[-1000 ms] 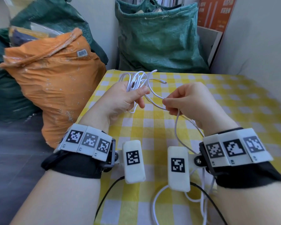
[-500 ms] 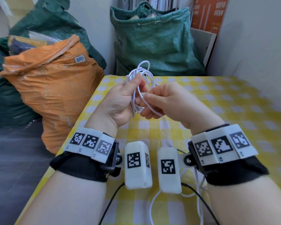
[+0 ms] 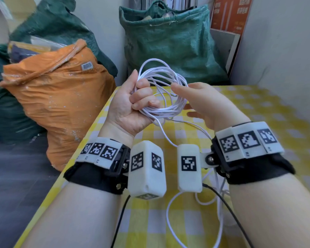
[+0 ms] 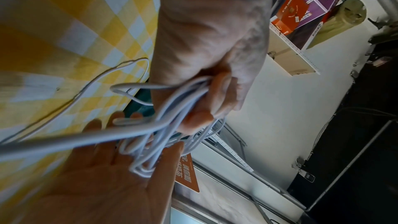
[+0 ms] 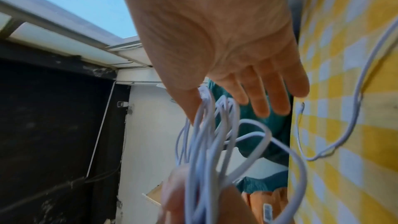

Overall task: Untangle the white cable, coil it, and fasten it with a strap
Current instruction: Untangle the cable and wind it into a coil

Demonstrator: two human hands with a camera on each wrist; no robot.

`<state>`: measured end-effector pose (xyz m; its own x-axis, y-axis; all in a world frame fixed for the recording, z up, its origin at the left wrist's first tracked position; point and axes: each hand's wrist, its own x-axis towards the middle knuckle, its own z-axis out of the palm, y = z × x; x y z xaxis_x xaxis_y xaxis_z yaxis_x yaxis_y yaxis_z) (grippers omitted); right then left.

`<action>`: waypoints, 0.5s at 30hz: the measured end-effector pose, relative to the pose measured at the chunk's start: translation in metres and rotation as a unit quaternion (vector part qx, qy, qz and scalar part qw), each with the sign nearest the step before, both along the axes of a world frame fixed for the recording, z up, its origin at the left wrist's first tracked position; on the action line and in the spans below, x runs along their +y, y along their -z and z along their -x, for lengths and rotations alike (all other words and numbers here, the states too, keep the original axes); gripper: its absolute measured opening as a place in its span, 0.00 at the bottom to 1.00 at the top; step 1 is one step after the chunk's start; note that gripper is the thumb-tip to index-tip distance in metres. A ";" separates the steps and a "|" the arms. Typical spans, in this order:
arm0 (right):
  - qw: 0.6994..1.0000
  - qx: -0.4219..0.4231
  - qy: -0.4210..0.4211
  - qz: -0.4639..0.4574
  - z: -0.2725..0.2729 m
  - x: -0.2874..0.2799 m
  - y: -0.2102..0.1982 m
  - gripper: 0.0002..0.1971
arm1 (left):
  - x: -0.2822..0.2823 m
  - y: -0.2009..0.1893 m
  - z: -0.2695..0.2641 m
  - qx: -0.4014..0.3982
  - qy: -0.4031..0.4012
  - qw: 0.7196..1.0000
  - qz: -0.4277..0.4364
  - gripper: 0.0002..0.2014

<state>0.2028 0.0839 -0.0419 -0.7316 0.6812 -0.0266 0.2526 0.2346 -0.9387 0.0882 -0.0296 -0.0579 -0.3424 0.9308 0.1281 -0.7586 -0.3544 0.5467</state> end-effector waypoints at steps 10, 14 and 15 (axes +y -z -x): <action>0.971 0.119 -0.030 0.204 0.003 -0.002 -0.002 0.05 | -0.003 0.000 0.005 0.041 0.070 0.997 0.011 0.15; 0.968 0.082 -0.078 0.226 0.003 -0.001 0.002 0.11 | -0.005 -0.001 0.009 0.008 0.120 0.993 -0.017 0.12; 0.961 0.087 -0.092 0.244 0.003 -0.002 0.001 0.10 | -0.006 0.000 0.011 0.003 0.129 0.992 -0.016 0.12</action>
<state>0.2002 0.0817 -0.0433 -0.8610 0.4766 -0.1775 0.0790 -0.2193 -0.9724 0.0769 -0.0352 -0.0579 -0.0928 0.9828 0.1599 -0.8232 -0.1661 0.5429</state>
